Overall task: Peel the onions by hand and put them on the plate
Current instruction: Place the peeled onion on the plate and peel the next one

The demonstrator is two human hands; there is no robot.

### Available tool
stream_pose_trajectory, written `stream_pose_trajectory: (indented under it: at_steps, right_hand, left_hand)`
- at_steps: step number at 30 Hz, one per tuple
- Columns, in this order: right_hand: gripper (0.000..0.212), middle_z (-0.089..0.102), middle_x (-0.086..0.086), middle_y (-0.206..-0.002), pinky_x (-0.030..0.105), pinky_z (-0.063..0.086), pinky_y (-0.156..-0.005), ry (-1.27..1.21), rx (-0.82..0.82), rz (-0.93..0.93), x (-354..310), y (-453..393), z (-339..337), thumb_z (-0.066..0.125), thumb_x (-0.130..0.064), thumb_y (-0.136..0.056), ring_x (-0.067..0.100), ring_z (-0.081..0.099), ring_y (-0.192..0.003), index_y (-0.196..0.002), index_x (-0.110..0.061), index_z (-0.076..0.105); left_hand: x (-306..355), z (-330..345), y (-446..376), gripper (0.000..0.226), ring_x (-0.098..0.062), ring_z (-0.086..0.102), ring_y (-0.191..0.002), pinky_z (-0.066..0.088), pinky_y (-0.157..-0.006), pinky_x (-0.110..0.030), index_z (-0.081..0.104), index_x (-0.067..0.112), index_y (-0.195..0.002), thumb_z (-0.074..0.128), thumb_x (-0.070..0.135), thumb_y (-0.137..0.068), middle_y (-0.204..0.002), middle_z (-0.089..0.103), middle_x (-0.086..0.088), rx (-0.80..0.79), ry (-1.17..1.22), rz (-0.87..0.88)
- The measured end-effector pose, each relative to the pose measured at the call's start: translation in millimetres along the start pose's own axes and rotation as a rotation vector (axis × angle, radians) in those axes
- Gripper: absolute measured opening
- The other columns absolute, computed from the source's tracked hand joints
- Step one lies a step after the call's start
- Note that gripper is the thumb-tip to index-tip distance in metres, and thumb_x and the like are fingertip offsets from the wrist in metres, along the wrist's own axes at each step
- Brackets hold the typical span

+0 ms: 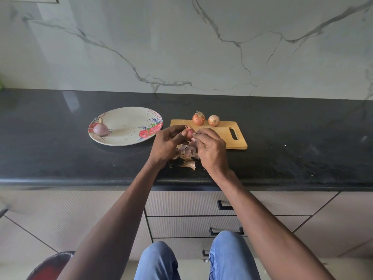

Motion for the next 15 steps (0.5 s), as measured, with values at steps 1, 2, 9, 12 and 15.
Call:
stream_pose_trajectory:
  at_steps: [1, 2, 9, 12, 15]
  right_hand:
    - [0.016, 0.07, 0.012, -0.091, 0.028, 0.059, -0.074, 0.015, -0.008, -0.01, -2, 0, 0, 0.073, 0.011, -0.078, 0.023, 0.068, -0.085, -0.092, 0.003, 0.075]
    - [0.015, 0.07, 0.011, -0.09, 0.028, 0.058, -0.073, 0.019, -0.019, -0.014, -4, -1, 0, 0.073, 0.012, -0.078, 0.023, 0.067, -0.084, -0.09, 0.003, 0.074]
    - [0.036, 0.066, 0.011, -0.115, 0.017, 0.047, -0.097, 0.007, -0.096, 0.042, 1, -3, 8, 0.072, 0.009, -0.081, 0.023, 0.063, -0.109, -0.116, 0.0, 0.07]
    - [0.034, 0.069, 0.013, -0.106, 0.011, 0.047, -0.092, 0.015, -0.086, -0.001, -4, -3, 6, 0.071, 0.014, -0.078, 0.024, 0.066, -0.098, -0.111, 0.002, 0.072]
    - [0.028, 0.071, 0.014, -0.097, 0.008, 0.046, -0.085, 0.055, -0.061, -0.037, -9, -4, 5, 0.072, 0.014, -0.078, 0.024, 0.067, -0.088, -0.104, 0.004, 0.074]
  left_hand:
    - [0, 0, 0, 0.015, -0.018, 0.074, -0.09, 0.057, -0.083, -0.027, 0.071, 0.013, -0.11, 0.063, 0.008, -0.098, -0.097, 0.078, -0.001, -0.001, -0.002, 0.0]
    - [1, -1, 0, 0.016, -0.018, 0.074, -0.09, 0.057, -0.083, -0.027, 0.071, 0.012, -0.111, 0.063, 0.008, -0.098, -0.097, 0.078, -0.001, 0.0, 0.0, 0.0]
    - [3, -2, 0, 0.016, -0.019, 0.074, -0.091, 0.058, -0.084, -0.03, 0.073, 0.012, -0.109, 0.064, 0.006, -0.097, -0.097, 0.078, -0.003, 0.017, 0.035, 0.007]
    - [0, -2, 0, 0.017, -0.016, 0.073, -0.09, 0.056, -0.082, -0.027, 0.073, 0.008, -0.11, 0.065, 0.006, -0.096, -0.095, 0.078, -0.003, 0.023, 0.046, -0.013]
    - [2, -1, 0, 0.017, -0.013, 0.073, -0.089, 0.056, -0.08, -0.024, 0.072, 0.008, -0.11, 0.064, 0.004, -0.096, -0.093, 0.078, 0.0, 0.025, 0.047, -0.011]
Point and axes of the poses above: each hand's wrist, its own y-axis away from the middle knuckle, its own z-axis out of the palm, x = y × z, the point moved 10 cm from there along -y, towards the middle knuckle
